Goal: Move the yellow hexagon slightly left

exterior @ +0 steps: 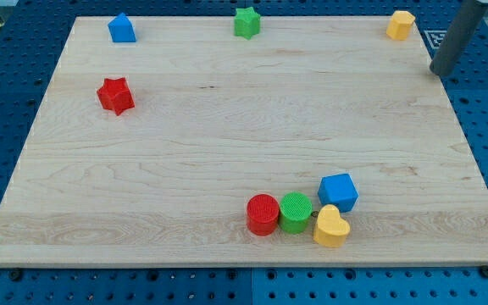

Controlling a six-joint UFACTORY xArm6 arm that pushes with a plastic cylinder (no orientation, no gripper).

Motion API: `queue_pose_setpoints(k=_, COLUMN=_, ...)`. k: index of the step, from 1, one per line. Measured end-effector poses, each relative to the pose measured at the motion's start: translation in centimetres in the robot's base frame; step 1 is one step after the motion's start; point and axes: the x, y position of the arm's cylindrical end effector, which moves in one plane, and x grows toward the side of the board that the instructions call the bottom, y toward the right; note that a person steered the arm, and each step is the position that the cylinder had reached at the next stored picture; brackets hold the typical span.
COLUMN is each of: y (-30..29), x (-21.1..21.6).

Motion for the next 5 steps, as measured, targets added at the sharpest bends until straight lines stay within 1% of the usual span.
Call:
queue_pose_setpoints(k=1, y=2.0, x=-1.7)
queue_pose_setpoints(k=2, y=2.1, x=-4.4)
queue_pose_setpoints(k=4, y=2.1, x=-12.2)
queue_pose_setpoints(k=5, y=1.9, x=-13.2)
